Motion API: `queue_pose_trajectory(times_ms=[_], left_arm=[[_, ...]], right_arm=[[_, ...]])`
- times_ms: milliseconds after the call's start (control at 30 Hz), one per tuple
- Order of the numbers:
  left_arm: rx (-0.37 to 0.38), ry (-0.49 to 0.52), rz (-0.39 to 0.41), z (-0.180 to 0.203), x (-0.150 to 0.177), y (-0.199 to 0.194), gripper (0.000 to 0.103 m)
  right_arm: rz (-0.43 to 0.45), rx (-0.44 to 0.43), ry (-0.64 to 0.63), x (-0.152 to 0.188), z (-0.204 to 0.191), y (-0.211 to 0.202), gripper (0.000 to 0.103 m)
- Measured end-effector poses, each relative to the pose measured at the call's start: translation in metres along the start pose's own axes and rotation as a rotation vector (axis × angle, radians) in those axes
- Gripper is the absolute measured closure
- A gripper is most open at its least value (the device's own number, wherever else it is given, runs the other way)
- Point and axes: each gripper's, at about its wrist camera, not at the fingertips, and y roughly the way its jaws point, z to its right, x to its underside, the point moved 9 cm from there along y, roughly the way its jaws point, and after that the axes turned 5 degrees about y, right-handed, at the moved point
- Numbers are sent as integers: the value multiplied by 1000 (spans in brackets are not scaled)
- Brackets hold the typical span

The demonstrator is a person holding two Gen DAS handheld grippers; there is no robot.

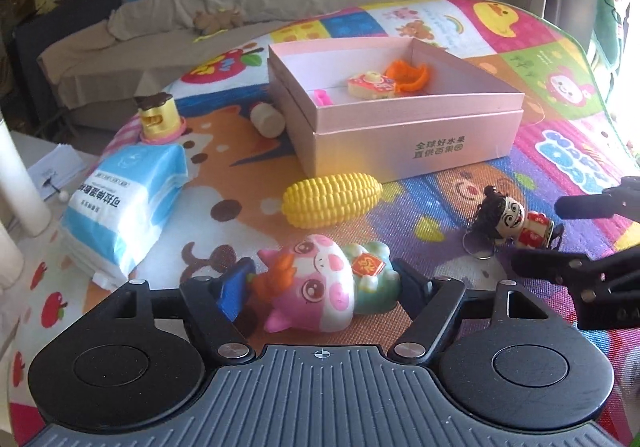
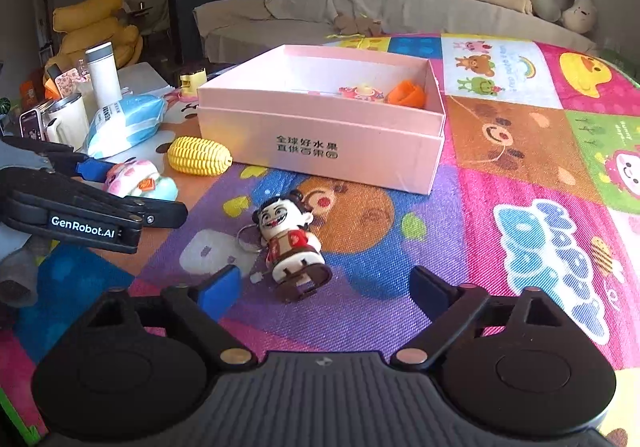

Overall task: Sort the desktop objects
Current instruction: 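Lower the boy figurine and pink pig into the pink box, open both grippers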

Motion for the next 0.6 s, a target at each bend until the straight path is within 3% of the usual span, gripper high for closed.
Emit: queue_pose_trajectory(times_ms=[100,300,467,600], left_arm=[[10,3,-7,1,7,-7,25],[29,36,-11,7,25,-31,26],[41,74,24,11,29,-62,27],[49,62,140,8,-8,-93,28]], right_arm=[[-11,-20,-6,-10,-4,7,36],[-46,-49,-89,-14,-20,11,72],[-53,-90,-105,-18,-24,-20,74],[15,-134,-75,-46,-18,-66,74]])
